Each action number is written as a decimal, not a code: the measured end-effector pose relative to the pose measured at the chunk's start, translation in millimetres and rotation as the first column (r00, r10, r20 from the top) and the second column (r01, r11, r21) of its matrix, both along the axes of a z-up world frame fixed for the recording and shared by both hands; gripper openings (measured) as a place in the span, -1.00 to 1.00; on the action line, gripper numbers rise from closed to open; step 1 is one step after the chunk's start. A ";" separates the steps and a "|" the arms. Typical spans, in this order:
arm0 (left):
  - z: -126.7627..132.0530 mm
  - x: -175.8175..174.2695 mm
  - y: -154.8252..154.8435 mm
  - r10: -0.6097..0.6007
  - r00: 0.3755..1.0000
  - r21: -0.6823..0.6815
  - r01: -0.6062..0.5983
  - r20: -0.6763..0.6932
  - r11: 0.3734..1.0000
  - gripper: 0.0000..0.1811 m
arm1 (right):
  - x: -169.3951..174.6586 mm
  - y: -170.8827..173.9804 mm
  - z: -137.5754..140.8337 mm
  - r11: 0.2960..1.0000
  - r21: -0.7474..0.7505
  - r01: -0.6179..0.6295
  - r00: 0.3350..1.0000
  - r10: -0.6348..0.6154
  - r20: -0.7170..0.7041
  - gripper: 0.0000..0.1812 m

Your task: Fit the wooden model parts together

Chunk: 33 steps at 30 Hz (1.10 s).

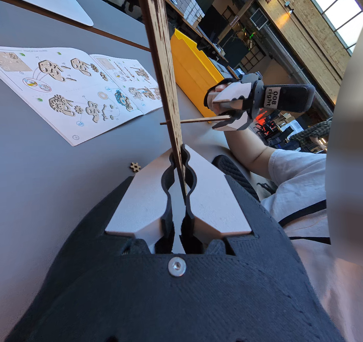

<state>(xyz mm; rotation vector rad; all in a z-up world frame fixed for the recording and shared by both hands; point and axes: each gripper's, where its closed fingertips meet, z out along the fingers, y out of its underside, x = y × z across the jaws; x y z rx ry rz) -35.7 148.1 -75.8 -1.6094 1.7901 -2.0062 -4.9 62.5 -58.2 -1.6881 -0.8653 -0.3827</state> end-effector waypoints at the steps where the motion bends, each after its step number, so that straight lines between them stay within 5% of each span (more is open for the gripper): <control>1: -1.1 -0.4 -1.6 -0.015 1.000 -0.018 0.015 -0.007 1.000 -0.99 | -2.3 1.2 -1.9 1.000 0.001 -0.003 1.000 0.003 0.010 -0.71; 5: -4.0 -1.3 -6.7 -0.056 0.998 -0.060 0.054 -0.025 0.997 -1.00 | -12.9 4.4 -8.4 1.000 -0.005 -0.022 1.000 0.022 0.016 -0.98; 18: 17.8 -3.0 -4.9 -0.046 0.998 -0.175 0.053 0.044 0.983 -0.97 | -16.9 3.6 11.7 1.000 0.007 -0.021 0.987 0.021 -0.159 -0.99; 25: 45.8 -19.9 5.5 0.035 0.994 -0.370 0.005 0.101 0.929 -0.65 | -37.0 19.1 22.3 1.000 0.026 -0.017 0.870 0.027 -0.492 -0.99; 28: 34.0 -38.7 16.2 0.135 0.988 -0.370 -0.098 0.076 0.924 -0.56 | -63.3 33.8 16.4 0.998 -0.010 -0.056 0.822 0.040 -0.568 -0.99; 33: 5.3 -71.7 7.1 0.196 0.980 -0.426 -0.192 -0.035 0.884 -0.49 | -105.1 53.5 3.4 0.991 -0.066 -0.119 0.832 0.064 -0.551 -0.99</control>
